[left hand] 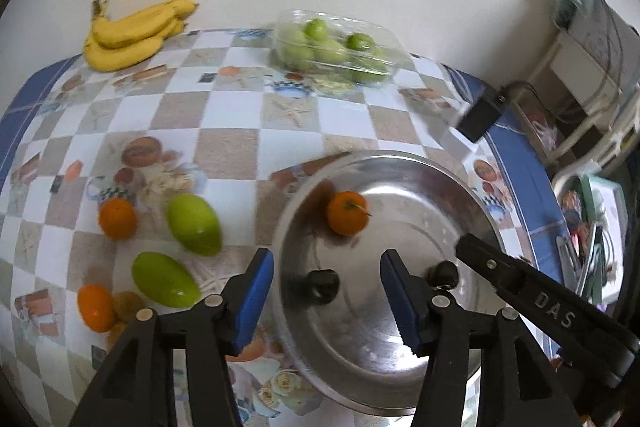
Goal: Organize fruits
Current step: 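Open the left tool to drop its plum while the right tool releases its plum, then move both open tools back toward the fruit cluster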
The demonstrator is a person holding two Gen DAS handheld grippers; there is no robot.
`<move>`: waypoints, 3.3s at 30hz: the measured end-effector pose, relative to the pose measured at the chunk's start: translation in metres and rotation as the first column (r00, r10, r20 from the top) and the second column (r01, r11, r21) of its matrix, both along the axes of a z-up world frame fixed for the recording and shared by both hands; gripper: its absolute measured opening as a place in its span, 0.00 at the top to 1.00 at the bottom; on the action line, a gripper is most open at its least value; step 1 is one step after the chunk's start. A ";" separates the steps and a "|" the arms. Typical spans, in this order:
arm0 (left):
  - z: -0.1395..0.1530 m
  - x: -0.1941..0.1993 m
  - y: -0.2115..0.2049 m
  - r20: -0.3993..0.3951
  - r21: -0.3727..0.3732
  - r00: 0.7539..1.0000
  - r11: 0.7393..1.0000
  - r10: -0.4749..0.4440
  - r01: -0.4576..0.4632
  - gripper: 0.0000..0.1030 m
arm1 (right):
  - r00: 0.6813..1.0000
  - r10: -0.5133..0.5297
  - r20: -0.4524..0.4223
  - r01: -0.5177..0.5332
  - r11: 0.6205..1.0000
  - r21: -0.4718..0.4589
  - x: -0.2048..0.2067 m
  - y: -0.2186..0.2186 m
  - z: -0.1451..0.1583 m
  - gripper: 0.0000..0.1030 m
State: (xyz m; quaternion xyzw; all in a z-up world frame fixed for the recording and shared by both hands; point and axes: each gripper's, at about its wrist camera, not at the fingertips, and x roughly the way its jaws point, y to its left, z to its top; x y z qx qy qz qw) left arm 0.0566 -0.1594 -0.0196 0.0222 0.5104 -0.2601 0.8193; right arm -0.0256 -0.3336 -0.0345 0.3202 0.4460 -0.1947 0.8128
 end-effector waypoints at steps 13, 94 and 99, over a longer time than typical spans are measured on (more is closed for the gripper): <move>-0.018 0.025 0.042 -0.009 0.143 0.969 0.959 0.247 -0.243 0.00 | 0.997 0.040 -0.068 -0.042 0.999 -0.025 0.007 0.010 -0.011 0.32; -0.026 0.060 0.180 -0.025 0.290 0.941 0.904 0.337 -0.315 0.00 | 0.887 0.444 -0.126 -0.447 0.895 0.006 0.068 0.184 -0.020 0.00; -0.028 0.062 0.182 -0.036 0.286 0.939 0.904 0.342 -0.318 0.00 | 0.868 0.481 -0.122 -0.484 0.875 0.004 0.070 0.195 -0.020 0.00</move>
